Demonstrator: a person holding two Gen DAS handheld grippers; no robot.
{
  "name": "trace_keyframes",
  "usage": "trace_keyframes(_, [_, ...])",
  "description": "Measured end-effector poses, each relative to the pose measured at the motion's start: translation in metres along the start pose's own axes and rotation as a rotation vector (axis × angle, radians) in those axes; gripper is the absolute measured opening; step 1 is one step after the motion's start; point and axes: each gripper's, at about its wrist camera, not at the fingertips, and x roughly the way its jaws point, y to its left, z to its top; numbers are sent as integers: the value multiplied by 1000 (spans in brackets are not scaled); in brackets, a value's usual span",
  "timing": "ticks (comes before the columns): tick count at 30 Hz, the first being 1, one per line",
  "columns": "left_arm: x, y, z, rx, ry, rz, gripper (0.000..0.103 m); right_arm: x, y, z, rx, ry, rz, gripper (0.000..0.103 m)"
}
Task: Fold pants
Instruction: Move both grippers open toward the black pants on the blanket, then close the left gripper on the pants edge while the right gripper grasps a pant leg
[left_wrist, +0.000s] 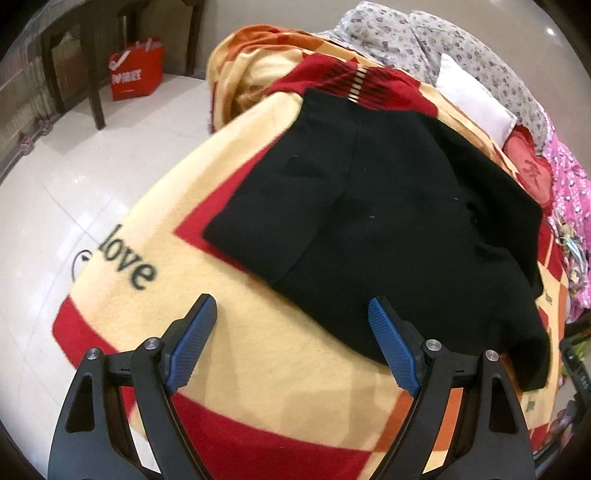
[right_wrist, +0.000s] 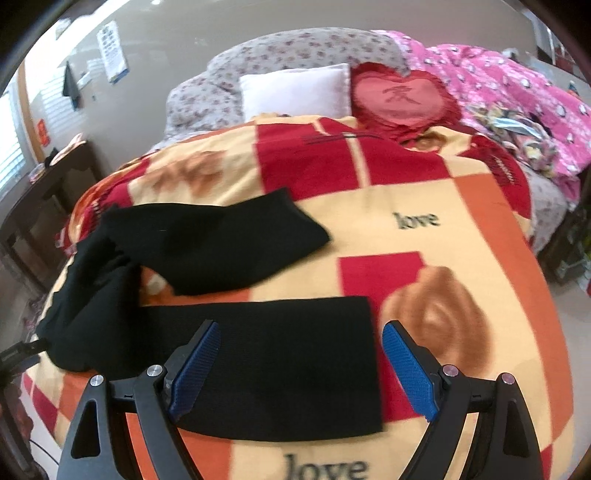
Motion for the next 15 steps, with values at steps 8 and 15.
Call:
trace_keyframes(8, [8,-21,3,53,17,-11,84,18,-42,-10,94,66,3,89])
trace_keyframes(15, [14,-35,10,75,17,-75,62,34,-23,-19,55,65,142,35])
